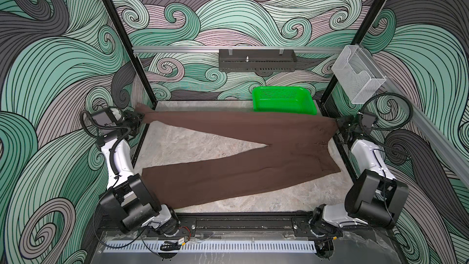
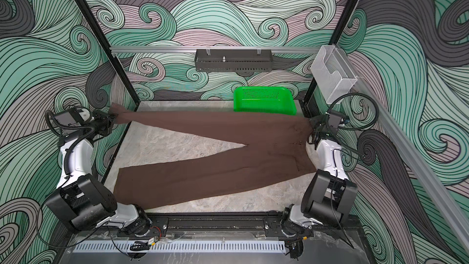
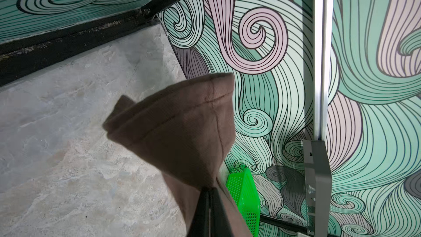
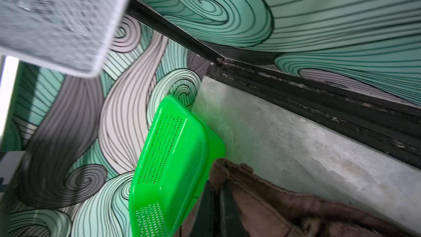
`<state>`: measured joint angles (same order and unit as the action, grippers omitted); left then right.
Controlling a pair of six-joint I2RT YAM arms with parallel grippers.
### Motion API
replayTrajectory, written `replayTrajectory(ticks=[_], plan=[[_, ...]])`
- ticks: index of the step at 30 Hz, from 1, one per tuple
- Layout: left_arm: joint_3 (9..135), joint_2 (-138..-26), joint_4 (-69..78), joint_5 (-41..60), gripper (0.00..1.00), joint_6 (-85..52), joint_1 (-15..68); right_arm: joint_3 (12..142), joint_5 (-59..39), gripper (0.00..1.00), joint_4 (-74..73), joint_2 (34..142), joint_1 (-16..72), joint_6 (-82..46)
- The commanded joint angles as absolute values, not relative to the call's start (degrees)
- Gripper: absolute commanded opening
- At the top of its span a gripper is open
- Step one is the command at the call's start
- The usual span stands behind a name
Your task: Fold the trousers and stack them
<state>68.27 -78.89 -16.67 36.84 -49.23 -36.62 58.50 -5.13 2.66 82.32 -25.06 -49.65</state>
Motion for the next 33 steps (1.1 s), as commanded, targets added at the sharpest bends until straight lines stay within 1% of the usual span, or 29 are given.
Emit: replayTrajectory(ticks=[1, 5, 7, 12, 15, 18, 22, 27, 33], plan=[[63.2, -73.4, -16.6, 35.9, 0.00, -46.1, -37.4, 53.9, -1.9, 0.00, -1.3, 81.5, -27.3, -47.6], [54.4, -65.9, -18.3, 35.6, 0.00, -44.2, -37.6, 47.8, -1.6, 0.00, -2.0, 79.2, -30.1, -45.3], [52.0, -61.7, -20.9, 33.5, 0.00, -44.0, -37.8, 45.0, -0.7, 0.00, -2.0, 77.2, -31.0, -44.7], [47.1, -50.3, -27.6, 25.9, 0.00, -43.1, -39.5, 39.7, 4.7, 0.00, 0.9, 70.1, -31.2, -44.0], [43.7, -43.8, -30.2, 22.9, 0.00, -43.6, -40.3, 37.2, 7.6, 0.00, 2.7, 66.0, -31.3, -44.7], [40.7, -39.8, -33.5, 21.2, 0.00, -43.7, -40.7, 34.9, 11.0, 0.00, 5.3, 62.7, -31.1, -45.7], [37.9, -37.8, -36.0, 20.0, 0.00, -43.4, -41.7, 32.4, 14.3, 0.00, 6.5, 60.9, -30.2, -46.0], [36.8, -40.2, -40.0, 18.9, 0.00, -42.4, -44.6, 30.7, 16.7, 0.00, 8.3, 61.9, -29.5, -48.6], [35.9, -43.7, -41.8, 19.8, 0.00, -42.2, -48.5, 30.4, 20.8, 0.01, 12.3, 63.1, -29.5, -50.3]])
